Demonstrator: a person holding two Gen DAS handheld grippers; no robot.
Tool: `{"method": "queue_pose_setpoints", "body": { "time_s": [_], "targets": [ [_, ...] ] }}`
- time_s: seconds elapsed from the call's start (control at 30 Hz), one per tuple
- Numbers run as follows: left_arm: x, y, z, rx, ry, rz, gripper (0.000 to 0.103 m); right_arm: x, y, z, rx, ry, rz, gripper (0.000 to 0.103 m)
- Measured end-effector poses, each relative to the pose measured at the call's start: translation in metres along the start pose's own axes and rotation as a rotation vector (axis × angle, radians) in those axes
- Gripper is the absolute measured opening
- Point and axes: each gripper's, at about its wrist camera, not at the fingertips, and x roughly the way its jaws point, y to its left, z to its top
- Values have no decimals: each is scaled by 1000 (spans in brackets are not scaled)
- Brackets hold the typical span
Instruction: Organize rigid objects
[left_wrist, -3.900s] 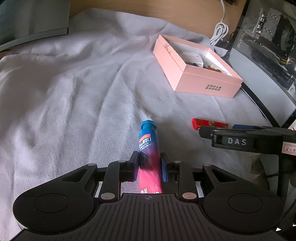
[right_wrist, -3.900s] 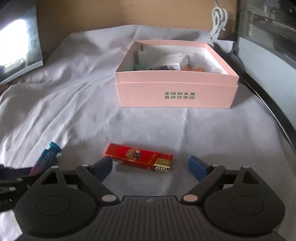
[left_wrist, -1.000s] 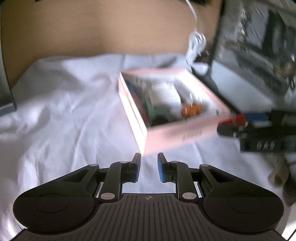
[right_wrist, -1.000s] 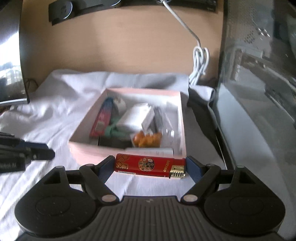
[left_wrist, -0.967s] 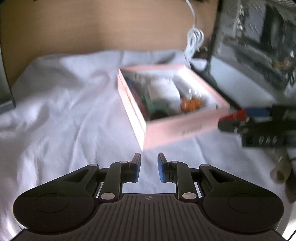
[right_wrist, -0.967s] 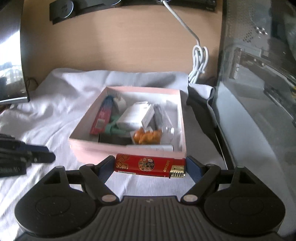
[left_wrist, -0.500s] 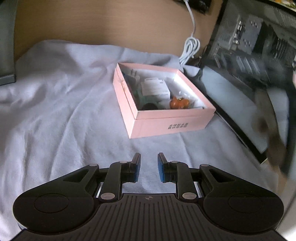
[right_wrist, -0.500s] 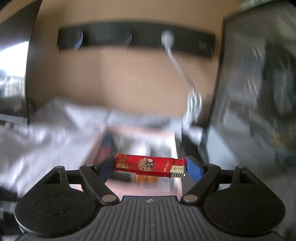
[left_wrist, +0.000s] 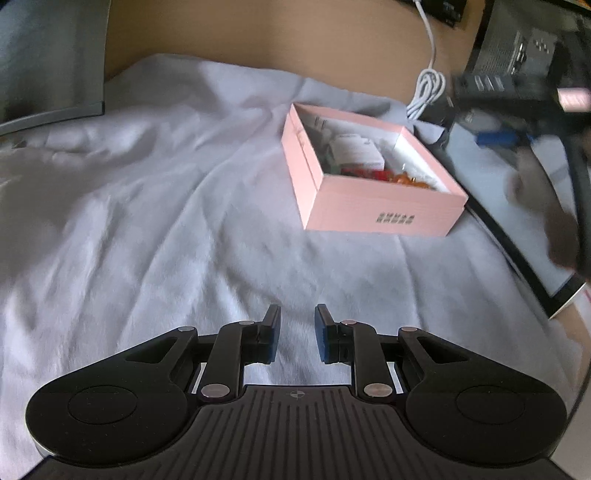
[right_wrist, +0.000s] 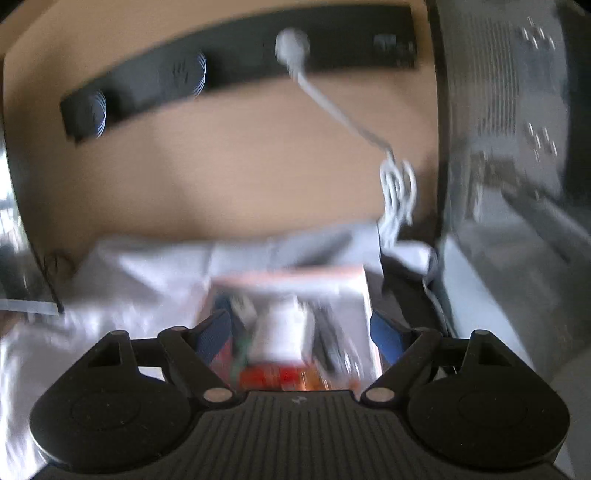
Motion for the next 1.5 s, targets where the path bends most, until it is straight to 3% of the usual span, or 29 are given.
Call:
{"method": "queue_pose_setpoints", "body": {
  "time_s": [0.13, 0.23, 0.37, 0.4, 0.5, 0.63, 0.9, 1.5],
  "targets": [
    [13, -13, -10, 30, -10, 38, 22, -15, -2, -57, -69, 50, -23, 83],
    [28, -27, -16, 55, -12, 86, 22, -17, -7, -97, -58, 142, -21, 83],
    [39, -44, -21, 103, -66, 120, 29, -7, -15, -131, -20, 248, 7, 84],
    [42, -48, -21, 107, -75, 130, 30, -8, -15, -135, -30, 228, 7, 85],
    [49, -59, -22, 115, -103, 135, 32, -7, -7, -143, -120, 204, -14, 87],
    [53, -69, -28, 113, -144, 150, 33, -2, -16, -147, -106, 170, -23, 103],
    [54, -71, -30, 99, -165, 157, 33, -2, -13, -157, -74, 79, -70, 103],
    [55, -68, -29, 66, -168, 156, 33, -3, -14, -157, -74, 75, -70, 103]
  ]
}}
